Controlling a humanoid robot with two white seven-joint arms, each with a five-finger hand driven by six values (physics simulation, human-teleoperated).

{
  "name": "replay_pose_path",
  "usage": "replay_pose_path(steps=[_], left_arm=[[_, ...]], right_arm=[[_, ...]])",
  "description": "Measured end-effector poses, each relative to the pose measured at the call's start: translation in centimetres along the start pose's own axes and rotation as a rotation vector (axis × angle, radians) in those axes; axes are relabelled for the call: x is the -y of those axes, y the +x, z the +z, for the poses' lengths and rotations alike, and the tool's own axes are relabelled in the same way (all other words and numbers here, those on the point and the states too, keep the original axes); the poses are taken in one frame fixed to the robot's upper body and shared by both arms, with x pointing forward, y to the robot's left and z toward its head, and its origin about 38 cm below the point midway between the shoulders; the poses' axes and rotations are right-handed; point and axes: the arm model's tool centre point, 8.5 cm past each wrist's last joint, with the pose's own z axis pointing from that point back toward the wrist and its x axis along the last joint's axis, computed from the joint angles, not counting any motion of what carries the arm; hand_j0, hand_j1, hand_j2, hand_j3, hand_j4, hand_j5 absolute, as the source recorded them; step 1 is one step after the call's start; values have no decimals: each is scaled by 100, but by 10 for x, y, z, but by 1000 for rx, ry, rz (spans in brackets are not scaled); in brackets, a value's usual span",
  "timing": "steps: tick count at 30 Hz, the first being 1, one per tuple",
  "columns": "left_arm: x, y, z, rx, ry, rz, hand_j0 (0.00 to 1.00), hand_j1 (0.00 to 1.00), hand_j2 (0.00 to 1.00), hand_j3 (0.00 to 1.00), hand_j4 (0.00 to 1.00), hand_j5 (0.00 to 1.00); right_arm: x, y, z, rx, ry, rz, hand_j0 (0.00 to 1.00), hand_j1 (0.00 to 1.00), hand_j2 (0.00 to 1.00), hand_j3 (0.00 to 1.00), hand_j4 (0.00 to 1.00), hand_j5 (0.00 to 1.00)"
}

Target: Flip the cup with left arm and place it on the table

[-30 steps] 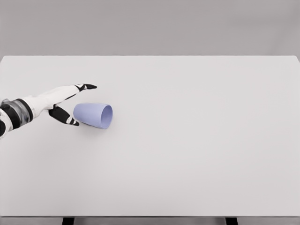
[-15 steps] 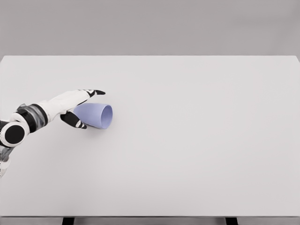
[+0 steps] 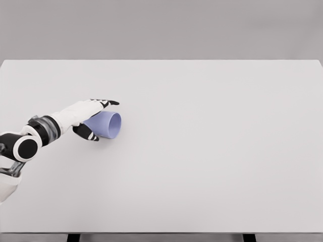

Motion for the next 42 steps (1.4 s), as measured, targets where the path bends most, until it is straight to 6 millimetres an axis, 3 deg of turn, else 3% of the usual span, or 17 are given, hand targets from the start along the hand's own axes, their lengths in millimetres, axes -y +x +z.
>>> replay_pose_path(steps=[15, 28, 35, 42], left_arm=[[5, 2, -2, 1, -18, 1, 90, 90, 90, 90, 90, 90], [7, -1, -2, -22, -20, 30, 49, 49, 49, 49, 49, 49], [-15, -9, 6, 6, 21, 107, 48, 48, 48, 48, 48, 48], [-40, -36, 22, 66, 88, 272, 49, 49, 49, 49, 49, 49]], right_arm=[[0, 0, 0, 0, 0, 0, 100, 100, 100, 100, 100, 100], [0, 0, 0, 0, 0, 0, 100, 100, 100, 100, 100, 100], [0, 0, 0, 0, 0, 0, 100, 100, 100, 100, 100, 100], [0, 0, 0, 0, 0, 0, 100, 100, 100, 100, 100, 100]])
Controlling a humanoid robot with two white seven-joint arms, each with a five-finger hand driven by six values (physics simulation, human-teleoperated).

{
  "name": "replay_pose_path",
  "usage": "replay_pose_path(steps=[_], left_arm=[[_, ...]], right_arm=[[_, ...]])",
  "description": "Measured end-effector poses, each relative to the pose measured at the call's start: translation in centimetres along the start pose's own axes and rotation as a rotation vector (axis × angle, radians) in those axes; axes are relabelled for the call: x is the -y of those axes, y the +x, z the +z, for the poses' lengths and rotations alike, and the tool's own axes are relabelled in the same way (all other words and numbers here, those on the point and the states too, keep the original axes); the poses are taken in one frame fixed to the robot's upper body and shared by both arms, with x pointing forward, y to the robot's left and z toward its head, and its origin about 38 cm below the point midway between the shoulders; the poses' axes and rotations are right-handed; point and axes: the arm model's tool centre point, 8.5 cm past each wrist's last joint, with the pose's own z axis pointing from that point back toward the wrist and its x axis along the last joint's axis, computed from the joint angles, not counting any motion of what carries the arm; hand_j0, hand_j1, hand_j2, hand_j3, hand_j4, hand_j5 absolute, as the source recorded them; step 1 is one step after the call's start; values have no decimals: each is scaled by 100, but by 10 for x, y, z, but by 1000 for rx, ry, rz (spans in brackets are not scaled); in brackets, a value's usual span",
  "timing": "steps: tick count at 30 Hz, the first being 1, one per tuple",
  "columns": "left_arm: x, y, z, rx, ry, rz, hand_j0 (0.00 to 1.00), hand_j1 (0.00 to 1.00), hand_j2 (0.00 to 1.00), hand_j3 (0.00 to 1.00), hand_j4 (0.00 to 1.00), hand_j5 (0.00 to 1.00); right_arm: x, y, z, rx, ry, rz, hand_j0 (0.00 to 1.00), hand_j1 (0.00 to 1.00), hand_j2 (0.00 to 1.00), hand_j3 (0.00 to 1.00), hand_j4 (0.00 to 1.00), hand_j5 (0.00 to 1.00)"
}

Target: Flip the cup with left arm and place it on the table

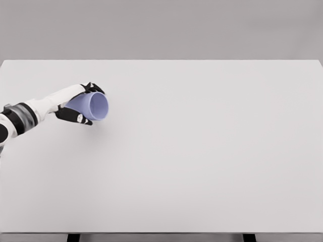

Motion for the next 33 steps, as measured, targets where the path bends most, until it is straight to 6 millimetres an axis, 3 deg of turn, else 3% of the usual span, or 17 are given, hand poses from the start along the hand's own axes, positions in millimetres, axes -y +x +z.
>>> replay_pose_path(steps=[8, 12, 33], left_arm=[[-33, -47, 16, 135, 113, 111, 49, 49, 49, 49, 49, 49], [-40, -66, 19, 203, 161, 157, 49, 49, 49, 49, 49, 49], [10, -123, 6, 411, 362, 564, 51, 51, 51, 51, 51, 51]], right_arm=[[0, 0, 0, 0, 0, 0, 100, 100, 100, 100, 100, 100], [0, 0, 0, 0, 0, 0, 100, 100, 100, 100, 100, 100], [0, 0, 0, 0, 0, 0, 100, 100, 100, 100, 100, 100]])
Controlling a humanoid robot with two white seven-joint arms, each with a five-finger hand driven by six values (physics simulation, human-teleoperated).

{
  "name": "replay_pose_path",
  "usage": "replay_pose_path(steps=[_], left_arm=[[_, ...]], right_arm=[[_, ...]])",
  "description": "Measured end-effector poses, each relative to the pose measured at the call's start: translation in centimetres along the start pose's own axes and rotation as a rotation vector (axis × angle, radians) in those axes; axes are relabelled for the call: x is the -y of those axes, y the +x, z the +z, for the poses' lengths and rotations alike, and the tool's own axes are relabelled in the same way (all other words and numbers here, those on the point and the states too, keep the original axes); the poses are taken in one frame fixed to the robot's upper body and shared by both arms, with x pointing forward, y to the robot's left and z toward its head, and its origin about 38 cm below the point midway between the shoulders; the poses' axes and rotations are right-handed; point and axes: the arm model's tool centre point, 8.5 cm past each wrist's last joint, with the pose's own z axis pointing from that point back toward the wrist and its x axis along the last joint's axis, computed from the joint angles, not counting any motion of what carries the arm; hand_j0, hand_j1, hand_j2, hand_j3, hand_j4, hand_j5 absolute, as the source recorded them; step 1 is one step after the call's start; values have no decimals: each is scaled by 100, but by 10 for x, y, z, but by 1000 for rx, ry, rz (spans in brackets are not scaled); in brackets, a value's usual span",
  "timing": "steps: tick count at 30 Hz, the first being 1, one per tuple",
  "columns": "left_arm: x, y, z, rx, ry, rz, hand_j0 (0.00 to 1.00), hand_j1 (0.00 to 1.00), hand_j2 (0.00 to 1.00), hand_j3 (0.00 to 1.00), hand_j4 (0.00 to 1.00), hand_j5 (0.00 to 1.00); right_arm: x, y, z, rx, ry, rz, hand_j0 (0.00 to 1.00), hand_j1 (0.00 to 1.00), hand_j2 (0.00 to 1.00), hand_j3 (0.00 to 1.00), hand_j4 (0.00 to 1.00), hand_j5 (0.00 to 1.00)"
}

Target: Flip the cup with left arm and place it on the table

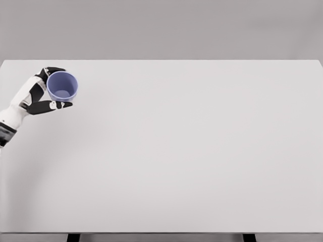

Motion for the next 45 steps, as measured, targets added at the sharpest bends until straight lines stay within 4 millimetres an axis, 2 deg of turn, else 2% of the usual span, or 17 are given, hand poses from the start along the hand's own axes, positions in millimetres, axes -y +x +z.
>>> replay_pose_path(steps=[5, 13, 19, 24, 31, 33, 34, 35, 37, 45], left_arm=[[6, -15, 4, 15, 66, 104, 51, 51, 51, 51, 51, 51], [33, -39, 4, 20, 134, 257, 51, 51, 51, 51, 51, 51], [35, -41, 1, 23, 158, 314, 52, 52, 52, 52, 52, 52], [34, -50, 3, -62, 160, 401, 52, 52, 52, 52, 52, 52], [36, -54, 3, -107, 151, 436, 52, 52, 52, 52, 52, 52], [36, -54, 2, -109, 150, 437, 58, 58, 58, 58, 58, 58], [36, -54, 2, -110, 149, 436, 70, 70, 70, 70, 70, 70], [36, -54, 2, -110, 148, 435, 78, 78, 78, 78, 78, 78], [35, -53, 2, -109, 147, 432, 84, 84, 84, 84, 84, 84], [34, -52, 2, -101, 145, 422, 95, 95, 95, 95, 95, 95]], right_arm=[[0, 0, 0, 0, 0, 0, 100, 100, 100, 100, 100, 100], [0, 0, 0, 0, 0, 0, 100, 100, 100, 100, 100, 100], [0, 0, 0, 0, 0, 0, 100, 100, 100, 100, 100, 100], [0, 0, 0, 0, 0, 0, 100, 100, 100, 100, 100, 100], [0, 0, 0, 0, 0, 0, 100, 100, 100, 100, 100, 100], [0, 0, 0, 0, 0, 0, 100, 100, 100, 100, 100, 100], [0, 0, 0, 0, 0, 0, 100, 100, 100, 100, 100, 100], [0, 0, 0, 0, 0, 0, 100, 100, 100, 100, 100, 100], [0, 0, 0, 0, 0, 0, 100, 100, 100, 100, 100, 100], [0, 0, 0, 0, 0, 0, 100, 100, 100, 100, 100, 100]])
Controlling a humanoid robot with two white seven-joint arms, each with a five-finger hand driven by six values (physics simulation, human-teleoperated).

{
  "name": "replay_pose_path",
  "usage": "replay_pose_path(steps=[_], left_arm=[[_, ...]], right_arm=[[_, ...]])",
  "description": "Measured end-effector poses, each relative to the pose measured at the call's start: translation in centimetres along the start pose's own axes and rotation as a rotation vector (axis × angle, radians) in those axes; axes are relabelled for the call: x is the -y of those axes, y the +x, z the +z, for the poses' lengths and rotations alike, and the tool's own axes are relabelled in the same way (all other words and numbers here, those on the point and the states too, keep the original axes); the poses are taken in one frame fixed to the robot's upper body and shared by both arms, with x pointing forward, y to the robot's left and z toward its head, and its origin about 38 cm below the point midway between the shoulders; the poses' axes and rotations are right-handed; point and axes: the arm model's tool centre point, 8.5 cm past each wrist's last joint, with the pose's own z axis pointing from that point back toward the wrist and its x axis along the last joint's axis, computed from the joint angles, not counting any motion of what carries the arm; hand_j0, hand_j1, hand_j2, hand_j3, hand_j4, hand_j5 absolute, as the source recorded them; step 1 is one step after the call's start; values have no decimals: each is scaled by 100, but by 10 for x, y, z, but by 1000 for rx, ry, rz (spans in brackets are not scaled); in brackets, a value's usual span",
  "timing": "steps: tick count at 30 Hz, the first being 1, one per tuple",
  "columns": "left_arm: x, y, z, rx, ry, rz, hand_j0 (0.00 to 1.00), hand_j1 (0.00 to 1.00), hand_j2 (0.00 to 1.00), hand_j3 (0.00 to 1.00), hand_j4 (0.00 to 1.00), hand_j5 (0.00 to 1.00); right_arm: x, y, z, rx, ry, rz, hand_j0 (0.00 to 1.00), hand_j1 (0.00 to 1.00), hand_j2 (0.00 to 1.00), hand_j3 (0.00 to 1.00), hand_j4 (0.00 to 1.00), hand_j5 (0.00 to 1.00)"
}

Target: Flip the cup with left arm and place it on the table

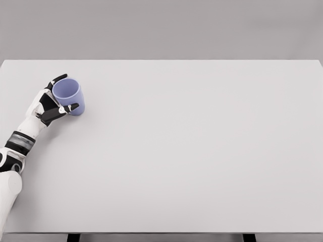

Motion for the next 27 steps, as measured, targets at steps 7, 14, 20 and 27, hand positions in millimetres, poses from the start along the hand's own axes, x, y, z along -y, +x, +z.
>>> replay_pose_path(steps=[7, 14, 20, 27], left_arm=[[-1, 4, -1, 13, 0, -6, 98, 98, 98, 98, 98, 98], [-4, 9, 1, 28, 8, -9, 99, 99, 99, 99, 99, 99], [-5, 14, 1, 41, 4, -14, 99, 99, 99, 99, 99, 99], [-14, 23, 5, 53, 17, -31, 99, 99, 99, 99, 99, 99]], right_arm=[[0, 0, 0, 0, 0, 0, 100, 100, 100, 100, 100, 100], [0, 0, 0, 0, 0, 0, 100, 100, 100, 100, 100, 100], [0, 0, 0, 0, 0, 0, 100, 100, 100, 100, 100, 100], [0, 0, 0, 0, 0, 0, 100, 100, 100, 100, 100, 100]])
